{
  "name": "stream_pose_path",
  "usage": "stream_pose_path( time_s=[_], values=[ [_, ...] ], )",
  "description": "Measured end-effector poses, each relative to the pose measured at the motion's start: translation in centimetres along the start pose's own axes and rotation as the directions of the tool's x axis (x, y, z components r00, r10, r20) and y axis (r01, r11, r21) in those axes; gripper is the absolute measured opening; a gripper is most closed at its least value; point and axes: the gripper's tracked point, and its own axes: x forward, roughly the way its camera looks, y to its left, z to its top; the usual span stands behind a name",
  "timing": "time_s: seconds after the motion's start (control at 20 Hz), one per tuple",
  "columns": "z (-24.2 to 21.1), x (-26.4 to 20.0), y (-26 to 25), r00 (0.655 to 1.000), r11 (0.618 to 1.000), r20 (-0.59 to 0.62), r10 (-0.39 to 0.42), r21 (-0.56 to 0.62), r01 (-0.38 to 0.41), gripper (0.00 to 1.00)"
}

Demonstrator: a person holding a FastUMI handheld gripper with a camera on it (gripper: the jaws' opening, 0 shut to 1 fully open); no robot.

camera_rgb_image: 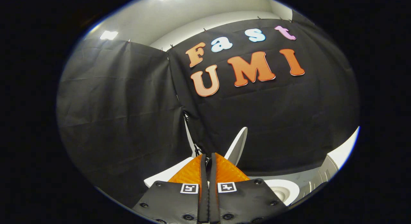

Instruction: Open the toilet lid.

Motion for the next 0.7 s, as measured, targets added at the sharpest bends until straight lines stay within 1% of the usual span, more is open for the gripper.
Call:
stream_pose_path(
  time_s=[0.15, 0.35, 0.45, 0.55, 0.7],
  values=[
    [0.1, 1.4, 2.6, 0.999, 0.998, -0.002, 0.033, -0.046, -0.033, 0.08],
    [-0.4, 3.1, 6.3, 0.997, 0.995, -0.025, 0.076, -0.066, -0.078, 0.08],
    [-0.4, 4.0, 7.9, 0.996, 0.991, -0.027, 0.09, -0.094, -0.093, 0.08],
    [-0.8, 4.8, 9.2, 0.994, 0.991, -0.031, 0.104, -0.083, -0.107, 0.08],
    [-1.5, 6.0, 11.7, 0.99, 0.991, -0.053, 0.133, -0.017, -0.134, 0.08]
  ],
)
